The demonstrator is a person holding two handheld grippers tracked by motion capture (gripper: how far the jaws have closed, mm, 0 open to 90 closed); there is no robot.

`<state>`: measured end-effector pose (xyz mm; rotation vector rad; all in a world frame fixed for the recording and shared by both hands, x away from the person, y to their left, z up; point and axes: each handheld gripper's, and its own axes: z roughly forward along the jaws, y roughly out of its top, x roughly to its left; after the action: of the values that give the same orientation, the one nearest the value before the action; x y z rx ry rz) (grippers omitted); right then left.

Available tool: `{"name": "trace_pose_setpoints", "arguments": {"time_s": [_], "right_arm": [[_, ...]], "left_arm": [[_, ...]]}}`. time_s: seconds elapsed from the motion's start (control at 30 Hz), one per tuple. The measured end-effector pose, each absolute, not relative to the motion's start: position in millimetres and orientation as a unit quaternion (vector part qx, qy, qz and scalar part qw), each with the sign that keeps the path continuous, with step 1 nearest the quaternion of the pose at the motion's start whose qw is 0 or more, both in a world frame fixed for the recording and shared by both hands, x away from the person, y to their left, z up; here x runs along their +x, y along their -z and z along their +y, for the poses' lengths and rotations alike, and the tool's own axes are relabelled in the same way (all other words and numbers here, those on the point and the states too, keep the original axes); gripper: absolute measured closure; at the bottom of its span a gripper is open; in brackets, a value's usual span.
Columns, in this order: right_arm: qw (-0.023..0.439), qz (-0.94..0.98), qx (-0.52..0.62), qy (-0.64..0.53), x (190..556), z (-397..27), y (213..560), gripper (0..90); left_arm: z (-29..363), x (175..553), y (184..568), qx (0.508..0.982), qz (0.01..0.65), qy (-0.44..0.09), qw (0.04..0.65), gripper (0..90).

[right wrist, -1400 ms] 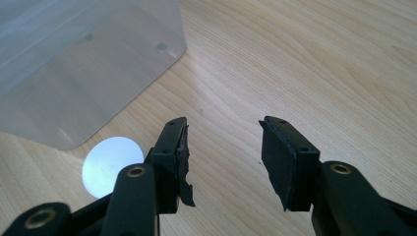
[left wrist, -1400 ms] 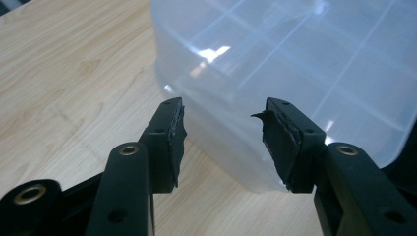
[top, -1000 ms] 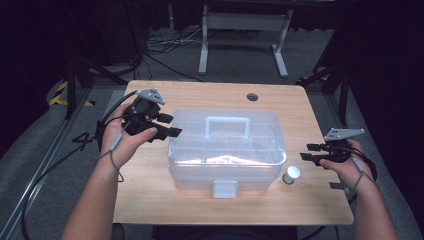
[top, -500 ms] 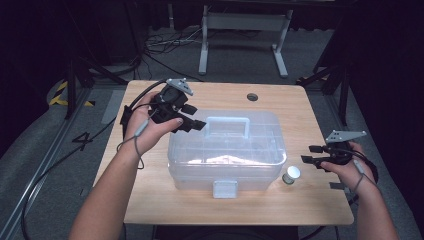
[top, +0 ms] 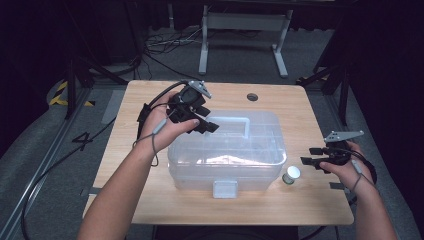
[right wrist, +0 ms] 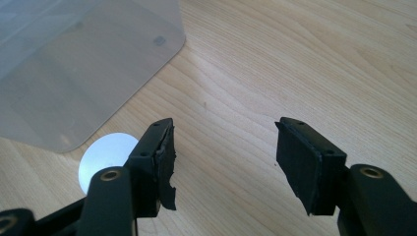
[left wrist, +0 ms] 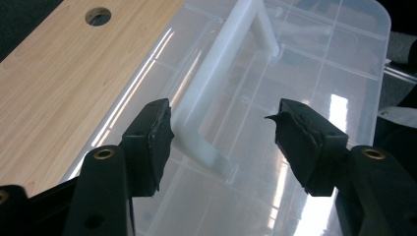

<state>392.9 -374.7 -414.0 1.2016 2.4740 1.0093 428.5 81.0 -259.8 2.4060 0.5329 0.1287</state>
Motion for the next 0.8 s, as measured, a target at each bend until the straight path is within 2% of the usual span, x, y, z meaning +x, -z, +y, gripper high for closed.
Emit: {"name": "trace_pose_setpoints", "arguments": {"time_s": [0.07, 0.37, 0.5, 0.6, 0.8], "right_arm": [[0.105, 0.840, 0.407, -0.342, 393, -374, 414, 40.3], [0.107, 0.841, 0.405, -0.342, 393, -374, 415, 39.8], [0.107, 0.842, 0.404, -0.342, 392, -374, 415, 39.7], [0.106, 0.842, 0.404, -0.342, 392, -374, 416, 39.7], [0.104, 0.843, 0.405, -0.340, 392, -372, 416, 39.3]], "left_arm": [[78, 430, 261, 0.923, 0.207, -0.059, 0.319, 38.3], [68, 441, 273, 0.927, 0.203, -0.035, 0.314, 38.7], [66, 438, 274, 0.929, 0.196, -0.050, 0.308, 39.7], [66, 434, 273, 0.931, 0.193, -0.069, 0.303, 42.5], [71, 424, 266, 0.930, 0.184, -0.061, 0.313, 52.9]]}}
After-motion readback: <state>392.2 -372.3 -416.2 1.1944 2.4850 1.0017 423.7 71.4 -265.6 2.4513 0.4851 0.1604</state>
